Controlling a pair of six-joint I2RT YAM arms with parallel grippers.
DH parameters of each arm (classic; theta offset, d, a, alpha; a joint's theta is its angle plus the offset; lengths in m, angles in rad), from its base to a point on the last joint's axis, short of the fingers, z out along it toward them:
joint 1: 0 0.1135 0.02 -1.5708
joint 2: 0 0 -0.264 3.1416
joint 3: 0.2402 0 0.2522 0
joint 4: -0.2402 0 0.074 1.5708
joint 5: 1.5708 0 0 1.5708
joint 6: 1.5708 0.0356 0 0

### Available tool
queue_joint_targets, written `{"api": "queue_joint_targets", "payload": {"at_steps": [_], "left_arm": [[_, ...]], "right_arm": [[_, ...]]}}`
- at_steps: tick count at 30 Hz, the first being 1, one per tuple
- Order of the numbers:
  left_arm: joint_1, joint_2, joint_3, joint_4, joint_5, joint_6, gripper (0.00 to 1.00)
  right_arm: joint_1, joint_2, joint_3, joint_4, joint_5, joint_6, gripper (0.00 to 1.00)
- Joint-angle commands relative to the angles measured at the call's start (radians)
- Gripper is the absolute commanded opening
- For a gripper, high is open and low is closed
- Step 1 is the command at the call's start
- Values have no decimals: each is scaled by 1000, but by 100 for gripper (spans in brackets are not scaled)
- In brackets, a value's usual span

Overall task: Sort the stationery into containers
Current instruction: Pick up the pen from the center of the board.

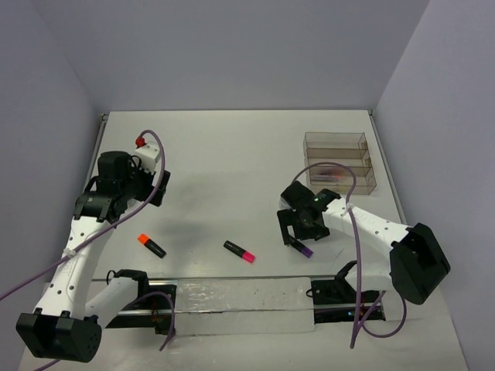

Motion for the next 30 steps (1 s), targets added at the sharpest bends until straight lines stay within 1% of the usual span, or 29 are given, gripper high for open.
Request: {"api": "queue_joint_targets", "payload": {"at_steps": [1,5,8,10,12,13,14,16,17,18,19,24,25,27,30], "left_arm": [[1,-24,-17,32,-5,27,99],[1,-28,-13,27,-10,44,99],[1,-39,-14,34,-20,52,99],[1,-39,-14,33,-22,53,99],[1,-42,-13,30,-22,56,99],[2,-43,-14,30,-21,58,99],[3,-44,-14,30,-22,59,99],[3,-44,-15,31,-26,58,99],[3,-43,-16,31,-28,58,99],[3,-41,-16,31,-24,56,99],[3,-38,-16,31,-23,55,99],[3,-32,-16,25,-10,53,99],[3,-32,-16,25,-10,53,99],[3,-29,-14,21,-13,54,99],[2,-26,-14,14,-5,58,99]], "right_arm": [[19,32,4,27,30,25,100],[25,143,-25,61,2,10,100],[30,233,-15,110,10,-4,99],[30,255,-10,123,7,-10,98],[34,277,-3,125,-5,-18,91],[36,276,-3,128,-14,-21,85],[38,272,-1,127,-18,-24,70],[45,258,3,114,-10,-21,33],[51,249,6,106,-7,-18,16],[59,234,8,101,-13,-18,7],[64,222,5,100,-17,-18,1],[100,164,24,64,-27,-19,0],[109,163,39,63,-27,-19,0],[133,90,124,53,-40,-47,0],[108,-42,224,165,-127,-63,0]]}}
